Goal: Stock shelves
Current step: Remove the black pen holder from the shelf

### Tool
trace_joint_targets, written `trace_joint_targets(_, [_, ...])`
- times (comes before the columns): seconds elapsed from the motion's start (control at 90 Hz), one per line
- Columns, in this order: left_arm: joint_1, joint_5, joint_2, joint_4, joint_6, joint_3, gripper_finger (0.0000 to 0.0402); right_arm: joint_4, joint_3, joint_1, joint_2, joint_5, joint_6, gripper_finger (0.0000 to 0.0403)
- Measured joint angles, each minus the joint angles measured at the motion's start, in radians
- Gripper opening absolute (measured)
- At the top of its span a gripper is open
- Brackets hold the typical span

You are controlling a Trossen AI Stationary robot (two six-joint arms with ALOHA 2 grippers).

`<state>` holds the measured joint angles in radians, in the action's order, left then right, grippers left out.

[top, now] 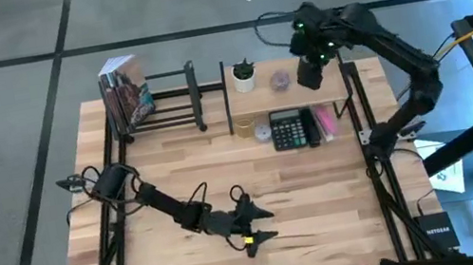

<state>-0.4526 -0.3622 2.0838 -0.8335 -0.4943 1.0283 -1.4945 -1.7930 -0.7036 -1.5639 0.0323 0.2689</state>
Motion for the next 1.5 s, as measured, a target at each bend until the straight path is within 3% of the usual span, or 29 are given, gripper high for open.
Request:
trace_joint_targets(0.233, [-0.008, -0.045, 0.000, 0.013, 0.011, 0.000, 0.0276, 0.001, 0.062, -0.001, -0.043, 0.170, 0.028, 0.0242])
trace_joint_targets(0.467, [-0.019, -0.098, 0.000, 0.006, -0.007, 0.000, 0.0276, 0.013, 0.074, -0.061, -0.042, 0.153, 0.028, 0.0202])
trace_joint_targets(0.611, [-0.037, -0.102, 0.000, 0.006, -0.030, 0.000, 0.0276, 0.028, 0.074, -0.093, -0.042, 0.089, 0.027, 0.0140])
trace_joint_targets(0.856, [-0.061, -0.154, 0.000, 0.000, -0.033, 0.000, 0.0276, 0.038, 0.074, -0.096, -0.041, 0.088, 0.031, 0.0011])
trace_joint_targets(1.244, [-0.085, -0.202, 0.000, -0.019, -0.063, 0.000, 0.0276, 0.019, 0.074, 0.019, 0.011, 0.143, 0.010, 0.0003])
trace_joint_targets(1.5, [-0.099, -0.245, 0.000, -0.053, -0.059, 0.000, 0.0276, -0.070, 0.072, 0.273, 0.097, 0.126, -0.128, 0.0001])
